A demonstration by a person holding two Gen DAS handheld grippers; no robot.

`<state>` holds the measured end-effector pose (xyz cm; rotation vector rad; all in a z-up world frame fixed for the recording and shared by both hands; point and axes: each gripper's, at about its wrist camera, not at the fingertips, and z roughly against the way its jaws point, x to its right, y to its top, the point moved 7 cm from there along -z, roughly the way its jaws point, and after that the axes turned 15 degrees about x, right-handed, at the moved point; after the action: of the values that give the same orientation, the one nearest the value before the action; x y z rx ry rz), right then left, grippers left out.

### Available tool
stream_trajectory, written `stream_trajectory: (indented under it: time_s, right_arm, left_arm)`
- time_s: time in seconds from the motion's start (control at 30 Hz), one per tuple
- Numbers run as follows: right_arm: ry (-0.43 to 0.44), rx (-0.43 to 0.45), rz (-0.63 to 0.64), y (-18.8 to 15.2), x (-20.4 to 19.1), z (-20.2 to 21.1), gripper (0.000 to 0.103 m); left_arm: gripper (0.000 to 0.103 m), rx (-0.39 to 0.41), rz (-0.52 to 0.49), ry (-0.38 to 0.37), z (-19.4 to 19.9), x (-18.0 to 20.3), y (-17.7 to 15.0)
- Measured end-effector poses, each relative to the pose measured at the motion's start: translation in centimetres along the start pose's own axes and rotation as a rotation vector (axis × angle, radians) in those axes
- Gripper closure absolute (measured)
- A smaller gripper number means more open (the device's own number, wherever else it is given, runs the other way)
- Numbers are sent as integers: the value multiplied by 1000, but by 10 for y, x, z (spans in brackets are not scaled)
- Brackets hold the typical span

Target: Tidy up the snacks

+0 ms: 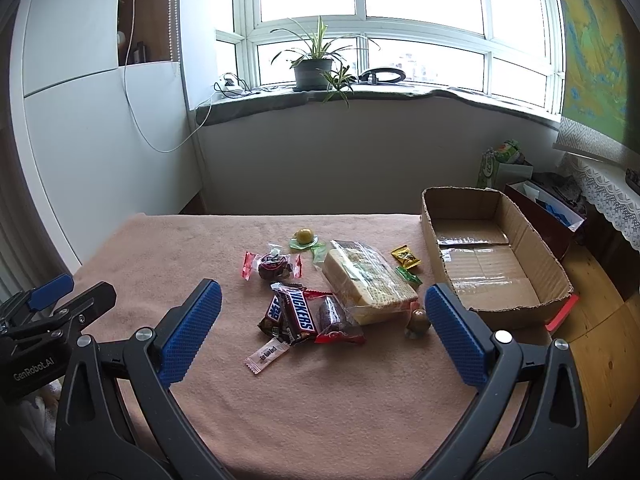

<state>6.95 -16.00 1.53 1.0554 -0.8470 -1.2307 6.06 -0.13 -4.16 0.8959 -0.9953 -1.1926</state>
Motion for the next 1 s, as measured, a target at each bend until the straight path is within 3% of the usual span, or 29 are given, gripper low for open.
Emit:
stream_trajectory:
  time_s: [1.0]
  right_arm:
    - [9, -46, -15, -17, 14, -19, 0]
  left_arm:
    - [16, -64, 16, -43, -23, 2, -10]
